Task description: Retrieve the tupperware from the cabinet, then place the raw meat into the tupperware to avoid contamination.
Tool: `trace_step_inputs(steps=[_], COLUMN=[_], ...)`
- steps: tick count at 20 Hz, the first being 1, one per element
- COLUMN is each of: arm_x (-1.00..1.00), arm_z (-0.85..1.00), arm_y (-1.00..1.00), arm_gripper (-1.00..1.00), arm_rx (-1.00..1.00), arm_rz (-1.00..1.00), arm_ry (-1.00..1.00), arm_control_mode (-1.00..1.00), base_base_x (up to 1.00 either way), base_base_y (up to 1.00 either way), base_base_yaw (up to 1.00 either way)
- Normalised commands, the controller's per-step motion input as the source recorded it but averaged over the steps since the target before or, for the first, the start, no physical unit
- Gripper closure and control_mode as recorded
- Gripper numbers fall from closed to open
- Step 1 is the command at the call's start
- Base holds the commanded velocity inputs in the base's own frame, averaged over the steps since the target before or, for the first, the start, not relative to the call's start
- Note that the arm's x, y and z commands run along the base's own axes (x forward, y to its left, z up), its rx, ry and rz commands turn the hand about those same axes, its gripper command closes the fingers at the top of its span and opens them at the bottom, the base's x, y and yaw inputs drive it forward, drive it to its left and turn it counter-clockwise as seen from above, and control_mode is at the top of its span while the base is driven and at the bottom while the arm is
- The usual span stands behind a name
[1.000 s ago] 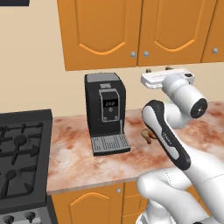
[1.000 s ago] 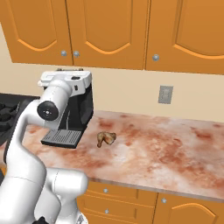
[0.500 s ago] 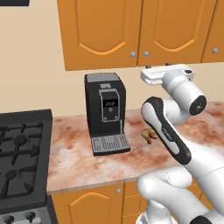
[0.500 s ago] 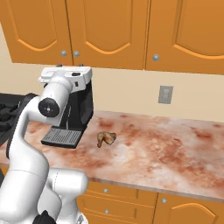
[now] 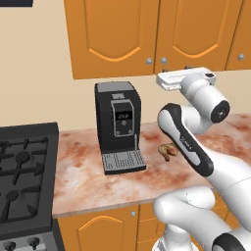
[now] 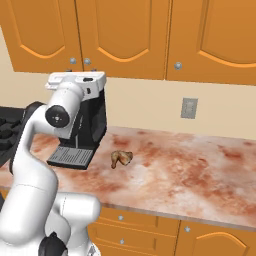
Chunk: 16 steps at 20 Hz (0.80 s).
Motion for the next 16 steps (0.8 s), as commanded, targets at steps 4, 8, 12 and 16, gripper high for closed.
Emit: trace_step_inputs(steps=[4,8,12,16], arm_x=[0.22,0.27,0.22,0.2], arm_z=[0.0,0.0,0.0,0.0], arm_y=[0.0,0.0,0.0,0.02], arm_gripper=[-1.0,-1.0,-1.0,-1.0], arm_rx=[0.0,0.0,0.0,0.0], arm_rz=[0.0,0.0,0.0,0.0], arm_ry=[0.0,0.0,0.0,0.0], arm_control_mode=[-1.0,-1.0,-1.0,-1.0], base_base_x=[0.0,0.0,0.0,0.0], base_base_y=[0.0,0.0,0.0,0.0], base_base_yaw=[0.0,0.0,0.0,0.0])
